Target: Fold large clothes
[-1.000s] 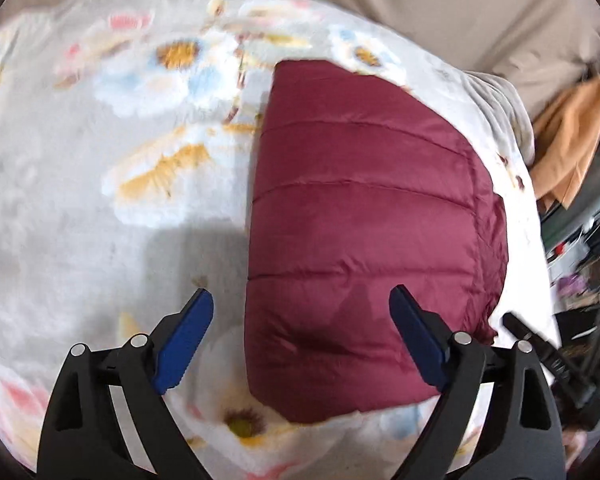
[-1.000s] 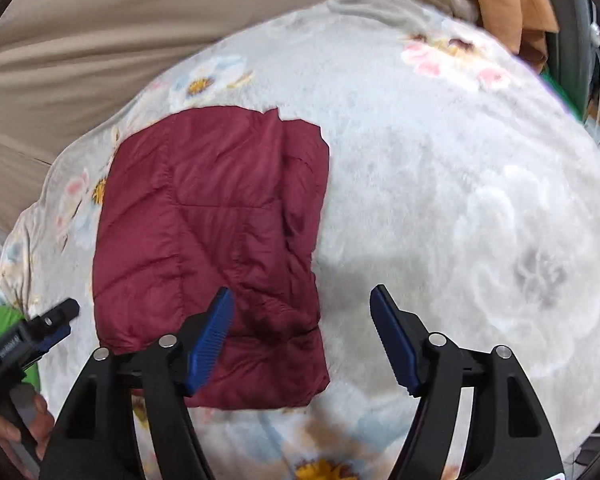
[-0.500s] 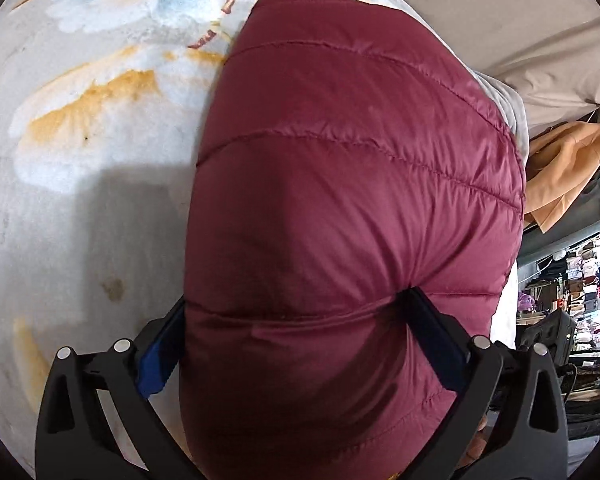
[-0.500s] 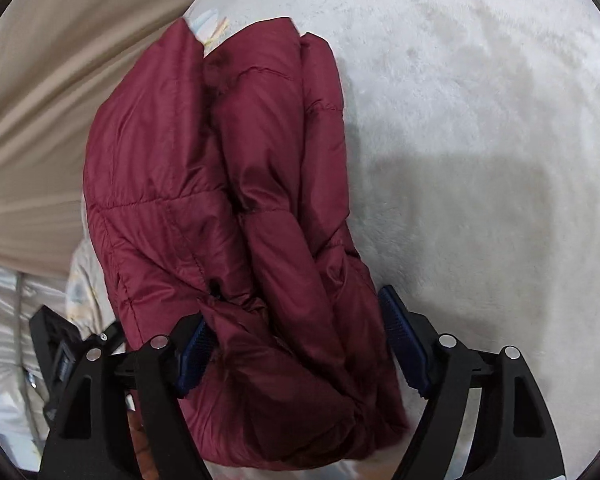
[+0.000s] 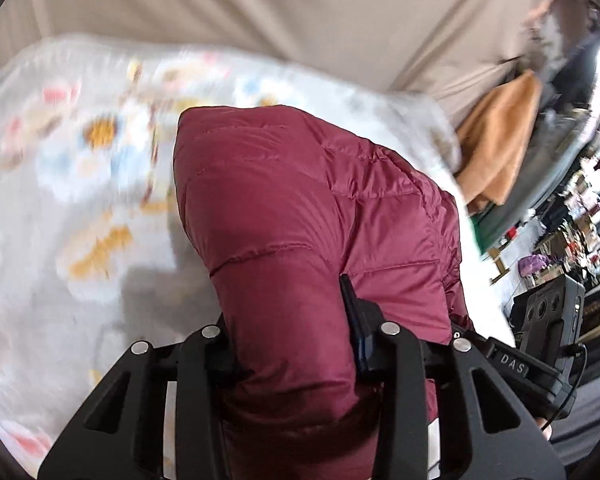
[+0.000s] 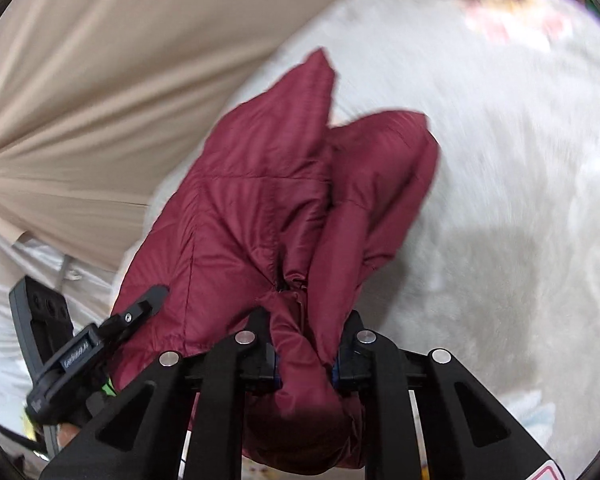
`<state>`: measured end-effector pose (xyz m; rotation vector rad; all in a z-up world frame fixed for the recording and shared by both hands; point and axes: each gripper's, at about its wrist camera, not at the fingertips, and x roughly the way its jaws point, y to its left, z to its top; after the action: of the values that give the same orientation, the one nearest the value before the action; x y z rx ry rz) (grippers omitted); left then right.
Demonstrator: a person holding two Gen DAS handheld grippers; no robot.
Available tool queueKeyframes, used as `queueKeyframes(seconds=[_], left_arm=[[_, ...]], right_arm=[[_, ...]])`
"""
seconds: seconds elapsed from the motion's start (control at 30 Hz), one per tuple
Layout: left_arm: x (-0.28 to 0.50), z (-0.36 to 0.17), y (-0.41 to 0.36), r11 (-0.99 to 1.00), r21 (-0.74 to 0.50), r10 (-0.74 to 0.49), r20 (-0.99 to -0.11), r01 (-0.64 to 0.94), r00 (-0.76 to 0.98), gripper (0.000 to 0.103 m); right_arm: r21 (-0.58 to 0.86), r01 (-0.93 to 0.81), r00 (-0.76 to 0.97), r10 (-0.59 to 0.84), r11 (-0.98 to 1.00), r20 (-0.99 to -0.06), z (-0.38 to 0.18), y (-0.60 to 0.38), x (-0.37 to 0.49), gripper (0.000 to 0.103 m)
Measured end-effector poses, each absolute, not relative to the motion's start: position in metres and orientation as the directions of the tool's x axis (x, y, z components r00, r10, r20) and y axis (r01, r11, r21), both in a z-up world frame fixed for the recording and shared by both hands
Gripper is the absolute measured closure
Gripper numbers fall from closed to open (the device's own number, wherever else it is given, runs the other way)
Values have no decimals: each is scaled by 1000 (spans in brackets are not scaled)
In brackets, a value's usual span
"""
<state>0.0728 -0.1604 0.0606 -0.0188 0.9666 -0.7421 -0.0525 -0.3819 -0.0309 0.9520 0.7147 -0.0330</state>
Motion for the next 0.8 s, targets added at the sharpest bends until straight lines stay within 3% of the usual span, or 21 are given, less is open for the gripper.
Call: queueKeyframes(seconds=[0.2,0.3,0.6,0.7,0.8], left_arm=[[32,164,-144,690,-298,-678,-586,660,444,67],[8,215,-125,657,-275,-727,-477,702,494,67],[-50,334,-44,611,-146,-792,-110,778,601,66],[-43,343,-27,631,-113,-775,-75,767,627,65],[-11,330,-21,670,-109,-742,-116,734,660,65]], right_arm=[[648,188,887,155,738,-435,83,-356,-100,86],[571,98,945,104,815,-311,145,-334,-123,86],[372,-138,990,136,918,31,274,-277,-157,86],[376,-202,979,193,904,64,291,-268,-143,86],[411,-221,973,227,884,35,284,-268,-97,85]])
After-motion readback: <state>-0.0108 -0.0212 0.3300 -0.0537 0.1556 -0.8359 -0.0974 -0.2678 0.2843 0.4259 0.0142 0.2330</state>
